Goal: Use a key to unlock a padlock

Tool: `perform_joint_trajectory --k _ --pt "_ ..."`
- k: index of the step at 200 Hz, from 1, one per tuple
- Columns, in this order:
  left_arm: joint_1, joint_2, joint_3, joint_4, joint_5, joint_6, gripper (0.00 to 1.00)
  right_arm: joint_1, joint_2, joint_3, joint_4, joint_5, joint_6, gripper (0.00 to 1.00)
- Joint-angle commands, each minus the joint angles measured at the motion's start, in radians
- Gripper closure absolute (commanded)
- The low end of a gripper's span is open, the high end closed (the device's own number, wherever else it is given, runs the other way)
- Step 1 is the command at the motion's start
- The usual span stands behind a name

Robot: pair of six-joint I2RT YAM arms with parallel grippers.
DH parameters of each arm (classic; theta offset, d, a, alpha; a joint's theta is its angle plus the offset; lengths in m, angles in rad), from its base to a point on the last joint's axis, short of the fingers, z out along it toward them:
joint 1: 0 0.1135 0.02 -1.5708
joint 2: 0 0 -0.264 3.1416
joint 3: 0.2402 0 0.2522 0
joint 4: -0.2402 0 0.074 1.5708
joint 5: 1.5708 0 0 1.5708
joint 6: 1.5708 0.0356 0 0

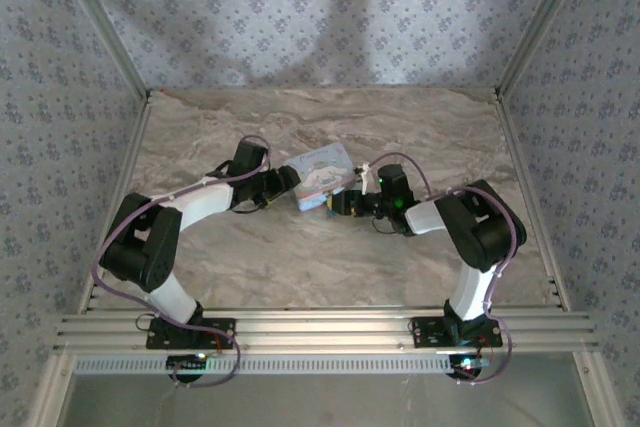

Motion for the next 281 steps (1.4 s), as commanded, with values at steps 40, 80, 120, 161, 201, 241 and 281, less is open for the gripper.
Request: perform_joint_trajectory --k 40,80,120,161,201,241,281 --pt "-0.011 -0.016 -0.021 -0.037 -0.012 -0.006 0.24 0.005 0.062 0.034 0.069 -0.030 -0.015 0.47" --pt "-0.011 -0.013 -0.020 -0.037 -0.011 -0.006 0.24 0.005 0.093 0.047 0.101 -0.055 -0.006 0.52" --pt "-0.010 -0.012 -0.020 -0.038 -0.012 -0.007 0.24 0.005 0.099 0.046 0.107 -0.062 -0.008 0.56" --pt "-0.011 -0.013 -0.020 -0.040 -0.011 -0.004 0.24 0.002 0.099 0.037 0.099 -0.057 -0.009 0.61" --pt "-0.011 -0.013 -0.020 -0.040 -0.012 -0.004 0.24 -0.001 0.099 0.029 0.091 -0.058 -0.012 0.67" --pt "-0.011 -0.014 -0.020 -0.040 -0.011 -0.003 0.24 -0.003 0.101 0.028 0.085 -0.059 -0.012 0.74" --pt "-0.011 -0.014 -0.020 -0.040 -0.012 -0.003 0.24 -0.003 0.107 0.036 0.075 -0.065 -0.013 0.83"
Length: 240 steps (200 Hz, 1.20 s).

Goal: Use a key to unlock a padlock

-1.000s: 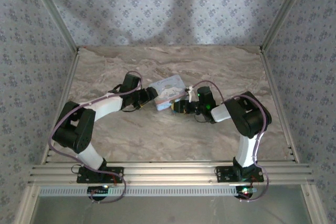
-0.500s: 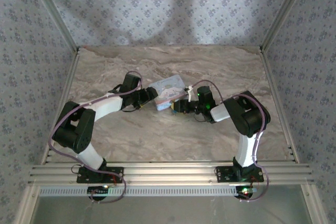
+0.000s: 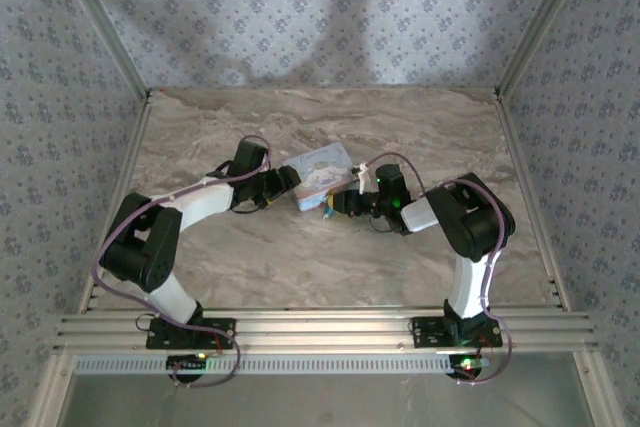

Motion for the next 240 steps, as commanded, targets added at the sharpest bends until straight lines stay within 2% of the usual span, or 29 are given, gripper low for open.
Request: perform_joint_trajectory --k 1,31,91,240 --pt "-0.009 -0.014 -0.020 -0.040 -0.009 -0.002 0.24 -0.002 0.021 0.009 -0.012 -0.023 -0.012 0.83" --pt "-0.009 -0.011 -0.020 -0.040 -0.009 -0.002 0.24 -0.002 0.022 0.014 -0.019 -0.020 -0.010 0.90" --pt "-0.010 -0.016 -0.025 -0.044 -0.011 -0.003 0.24 -0.005 0.021 0.000 0.009 0.001 0.017 0.98" --pt "-0.031 -0.020 -0.069 -0.014 -0.013 -0.021 0.24 -0.028 0.017 -0.084 0.230 0.106 0.222 1.00"
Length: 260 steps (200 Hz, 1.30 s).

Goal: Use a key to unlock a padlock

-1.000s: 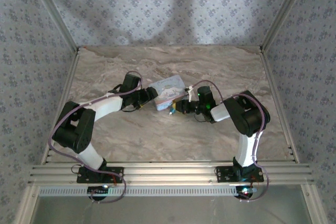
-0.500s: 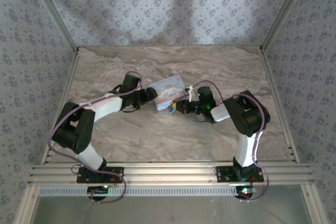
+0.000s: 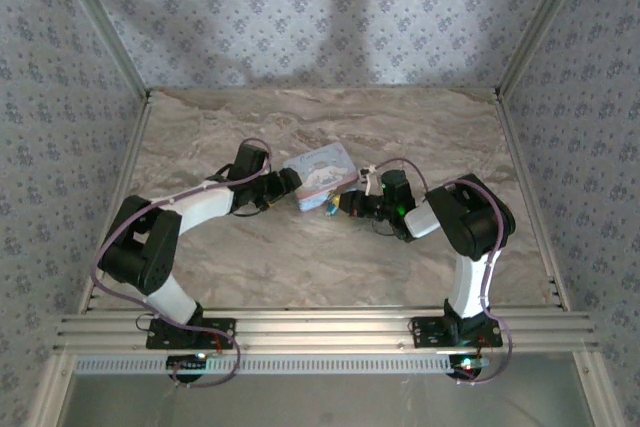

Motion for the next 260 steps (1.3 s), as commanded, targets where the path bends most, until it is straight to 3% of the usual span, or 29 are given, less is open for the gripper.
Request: perform_joint_trajectory --k 1,150,260 --pt "-0.017 -0.004 -0.035 -0.050 -0.013 -0.003 0.24 -0.009 0.013 -0.008 0.087 0.036 0.061 1.00" --pt "-0.054 -0.035 -0.095 -0.020 -0.032 -0.058 0.23 -0.044 0.090 -0.038 0.256 0.069 0.220 1.00" --pt "-0.053 -0.074 -0.074 -0.035 -0.054 -0.047 0.23 -0.078 -0.011 -0.059 0.111 0.084 0.130 1.00"
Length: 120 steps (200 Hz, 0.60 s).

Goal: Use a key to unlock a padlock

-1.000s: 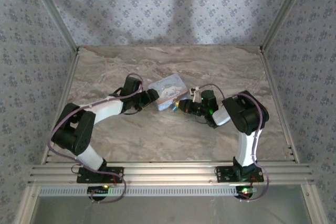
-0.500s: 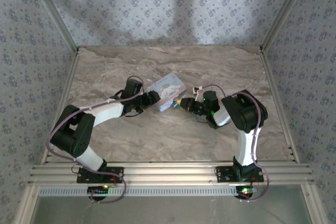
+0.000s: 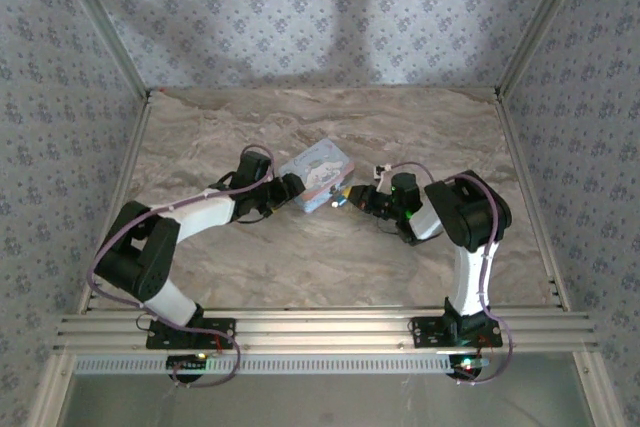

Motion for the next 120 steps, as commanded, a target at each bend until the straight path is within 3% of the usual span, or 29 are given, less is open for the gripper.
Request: perform_joint_trajectory --k 1,78,120 --pt "-0.007 -0.030 -0.009 -0.087 -0.028 0.013 0.23 -0.013 -0.068 -0.014 -0.067 0.019 -0.057 1.00" --pt "0.007 -0.142 0.010 -0.128 -0.075 0.070 0.14 -0.036 -0.269 -0.033 -0.308 0.034 -0.206 1.00" --pt "0.025 -0.250 -0.018 -0.154 -0.155 0.112 0.09 -0.037 -0.409 -0.021 -0.508 0.049 -0.309 1.00"
